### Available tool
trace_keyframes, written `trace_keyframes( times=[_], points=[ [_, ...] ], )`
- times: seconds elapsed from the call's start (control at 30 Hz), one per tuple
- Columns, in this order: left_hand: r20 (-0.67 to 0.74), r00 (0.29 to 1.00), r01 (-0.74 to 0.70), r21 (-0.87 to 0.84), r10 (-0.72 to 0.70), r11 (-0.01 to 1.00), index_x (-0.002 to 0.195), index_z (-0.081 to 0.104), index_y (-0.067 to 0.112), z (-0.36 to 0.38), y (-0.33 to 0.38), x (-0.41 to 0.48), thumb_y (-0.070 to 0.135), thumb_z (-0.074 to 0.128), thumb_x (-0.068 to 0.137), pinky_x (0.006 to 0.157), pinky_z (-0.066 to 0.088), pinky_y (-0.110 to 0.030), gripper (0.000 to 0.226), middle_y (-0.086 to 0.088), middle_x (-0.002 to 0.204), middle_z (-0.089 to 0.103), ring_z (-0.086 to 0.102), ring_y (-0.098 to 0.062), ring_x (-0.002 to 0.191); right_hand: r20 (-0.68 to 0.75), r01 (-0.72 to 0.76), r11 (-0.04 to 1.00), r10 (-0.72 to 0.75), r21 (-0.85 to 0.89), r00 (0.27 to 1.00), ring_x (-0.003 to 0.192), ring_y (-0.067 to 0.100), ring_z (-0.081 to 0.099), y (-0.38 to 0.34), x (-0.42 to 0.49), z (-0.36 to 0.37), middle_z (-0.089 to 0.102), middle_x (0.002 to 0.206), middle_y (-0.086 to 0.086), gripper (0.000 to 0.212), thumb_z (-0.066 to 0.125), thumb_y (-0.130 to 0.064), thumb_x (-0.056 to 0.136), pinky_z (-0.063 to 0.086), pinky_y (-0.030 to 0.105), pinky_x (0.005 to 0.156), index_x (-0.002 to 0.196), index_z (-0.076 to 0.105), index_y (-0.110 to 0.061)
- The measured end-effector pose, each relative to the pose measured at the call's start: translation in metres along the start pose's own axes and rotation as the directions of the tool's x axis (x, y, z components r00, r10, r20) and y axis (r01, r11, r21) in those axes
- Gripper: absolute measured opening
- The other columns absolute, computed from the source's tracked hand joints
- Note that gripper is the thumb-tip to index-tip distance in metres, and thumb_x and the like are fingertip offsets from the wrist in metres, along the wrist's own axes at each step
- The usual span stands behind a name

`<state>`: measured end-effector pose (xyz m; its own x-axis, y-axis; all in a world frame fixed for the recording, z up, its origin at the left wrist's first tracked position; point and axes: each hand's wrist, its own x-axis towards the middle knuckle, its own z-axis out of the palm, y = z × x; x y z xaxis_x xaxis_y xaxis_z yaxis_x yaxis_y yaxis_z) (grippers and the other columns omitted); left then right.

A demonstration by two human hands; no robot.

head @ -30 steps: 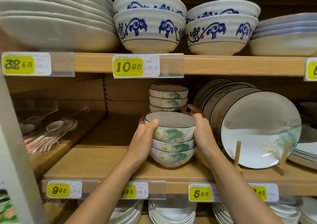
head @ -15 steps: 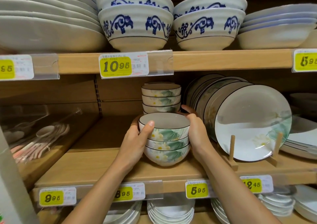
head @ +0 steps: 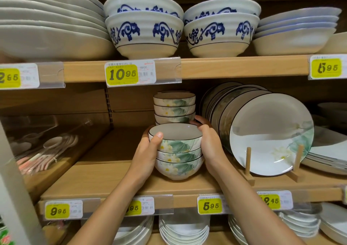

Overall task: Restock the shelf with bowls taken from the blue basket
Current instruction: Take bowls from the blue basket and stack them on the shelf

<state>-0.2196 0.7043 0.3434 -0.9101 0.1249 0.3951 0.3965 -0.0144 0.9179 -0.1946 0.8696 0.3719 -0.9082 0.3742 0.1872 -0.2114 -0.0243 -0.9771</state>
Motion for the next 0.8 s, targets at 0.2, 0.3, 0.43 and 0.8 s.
trace_keyframes(
  times=[0.2,0.3,0.43,0.8],
  points=[
    [0.019,1.000,-0.018,-0.030,0.018,0.999,0.108,0.061,0.026,0.002,0.003,-0.001,0.066,0.050,0.068,0.084,0.051,-0.029,0.058,0.012,0.100,0.075,0.069,-0.005,0.096,0.042,0.011,1.000,-0.010,-0.014,0.999,0.091,0.016,0.065,0.001,0.001,-0.002,0.071,0.094,0.003,0.030,0.040,-0.030,0.091,0.047,0.029,0.068,0.098,0.066,-0.016],
    [0.039,0.999,0.023,-0.018,-0.022,1.000,0.118,0.061,0.025,-0.002,0.002,-0.001,0.069,0.052,0.070,0.092,0.050,-0.035,0.066,0.007,0.108,0.074,0.068,-0.008,0.103,0.077,0.004,1.000,-0.003,-0.012,0.997,0.095,0.018,0.065,0.000,0.002,-0.004,0.071,0.099,0.005,0.033,0.041,-0.033,0.092,0.051,0.033,0.077,0.106,0.065,-0.016],
    [0.042,0.994,0.107,-0.021,-0.106,0.994,0.132,0.049,0.043,-0.012,0.005,-0.004,0.078,0.063,0.062,0.105,0.043,-0.041,0.080,0.007,0.125,0.067,0.060,-0.014,0.120,0.020,0.086,0.995,-0.085,-0.057,0.996,0.092,0.013,0.060,-0.006,-0.005,-0.007,0.064,0.095,-0.001,0.025,0.041,-0.040,0.092,0.050,0.039,0.077,0.095,0.059,-0.023],
    [-0.329,0.939,-0.117,-0.033,0.100,0.993,0.122,0.060,0.030,-0.060,0.068,-0.119,0.054,0.055,0.077,0.101,0.046,-0.036,0.052,0.005,0.125,0.067,0.060,-0.012,0.121,0.155,0.602,0.797,-0.602,0.054,0.783,0.121,-0.005,0.050,-0.022,-0.099,0.013,0.060,0.122,-0.018,0.027,0.046,-0.023,0.091,0.040,0.017,0.102,0.108,0.063,-0.033]
  ],
)
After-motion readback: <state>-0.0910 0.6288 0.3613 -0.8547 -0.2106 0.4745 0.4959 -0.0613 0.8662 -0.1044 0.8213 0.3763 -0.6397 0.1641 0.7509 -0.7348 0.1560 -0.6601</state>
